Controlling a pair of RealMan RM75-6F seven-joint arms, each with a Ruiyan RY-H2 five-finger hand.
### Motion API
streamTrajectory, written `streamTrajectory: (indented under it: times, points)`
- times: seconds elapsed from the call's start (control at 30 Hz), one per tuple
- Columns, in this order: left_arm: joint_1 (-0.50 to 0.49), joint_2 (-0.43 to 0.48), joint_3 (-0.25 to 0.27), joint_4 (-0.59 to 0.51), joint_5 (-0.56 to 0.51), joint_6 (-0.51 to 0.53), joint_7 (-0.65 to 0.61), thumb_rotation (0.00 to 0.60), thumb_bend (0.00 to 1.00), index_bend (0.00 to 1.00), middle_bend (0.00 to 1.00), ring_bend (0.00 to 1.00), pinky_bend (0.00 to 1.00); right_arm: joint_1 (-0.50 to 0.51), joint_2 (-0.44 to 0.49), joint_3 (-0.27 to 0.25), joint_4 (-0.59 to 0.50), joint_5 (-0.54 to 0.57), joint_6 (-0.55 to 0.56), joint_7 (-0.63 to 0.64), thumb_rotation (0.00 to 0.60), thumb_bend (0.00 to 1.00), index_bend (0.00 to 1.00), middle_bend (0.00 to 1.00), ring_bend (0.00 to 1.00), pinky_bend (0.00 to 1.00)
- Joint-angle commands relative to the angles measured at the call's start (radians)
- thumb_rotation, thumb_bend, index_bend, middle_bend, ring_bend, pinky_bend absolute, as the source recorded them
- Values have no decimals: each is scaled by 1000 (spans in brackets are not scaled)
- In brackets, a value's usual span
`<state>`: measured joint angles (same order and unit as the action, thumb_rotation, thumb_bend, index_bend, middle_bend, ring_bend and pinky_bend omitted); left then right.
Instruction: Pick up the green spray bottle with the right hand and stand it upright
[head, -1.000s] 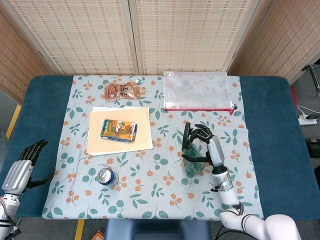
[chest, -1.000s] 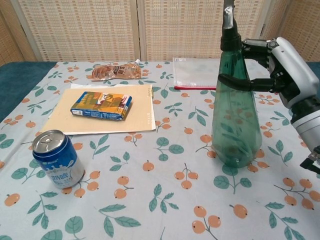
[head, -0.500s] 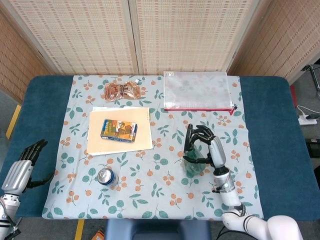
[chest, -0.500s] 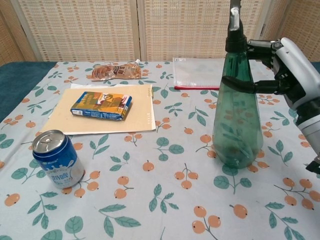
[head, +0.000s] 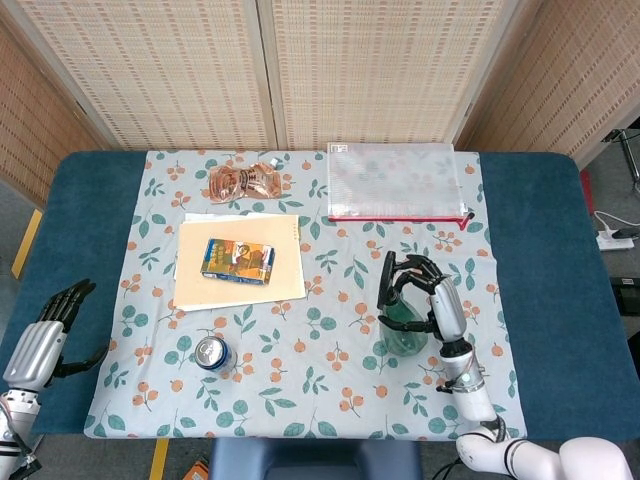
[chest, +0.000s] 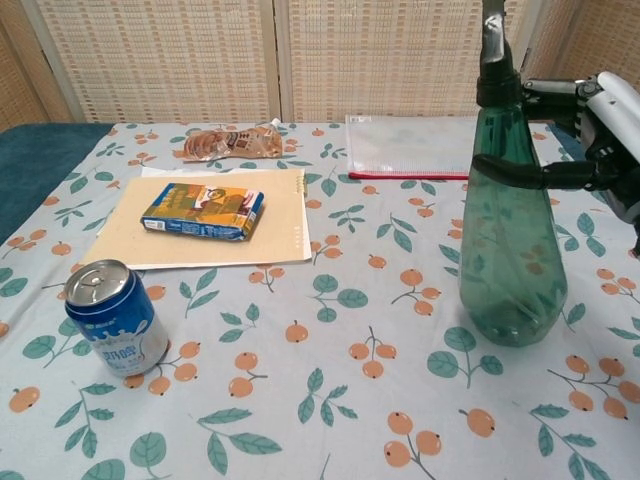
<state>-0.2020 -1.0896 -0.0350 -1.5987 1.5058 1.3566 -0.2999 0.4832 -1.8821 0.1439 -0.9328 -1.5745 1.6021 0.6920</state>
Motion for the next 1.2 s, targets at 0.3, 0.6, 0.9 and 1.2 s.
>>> streamTrajectory:
  times: [0.3, 0.6, 0.9, 1.2]
  points:
    - [-6, 0, -2, 3, -8, -13, -4, 600, 249, 0, 0, 0, 0, 135, -26, 118, -6, 46, -124, -63, 600, 0, 692, 669, 315, 220]
    - [-11, 2, -4, 8, -20, -29, -19, 600, 250, 0, 0, 0, 0, 192, -121, 118, 195, 86, -231, -33, 600, 0, 733, 669, 332, 222]
    - [-11, 6, -2, 2, -16, -29, -20, 600, 250, 0, 0, 0, 0, 160, -132, 67, 247, 44, -155, 51, 600, 0, 730, 669, 335, 222]
    - [-9, 6, 2, 3, -6, -22, -24, 600, 249, 0, 0, 0, 0, 120, -93, 50, 182, 32, -95, 44, 600, 0, 724, 669, 335, 222]
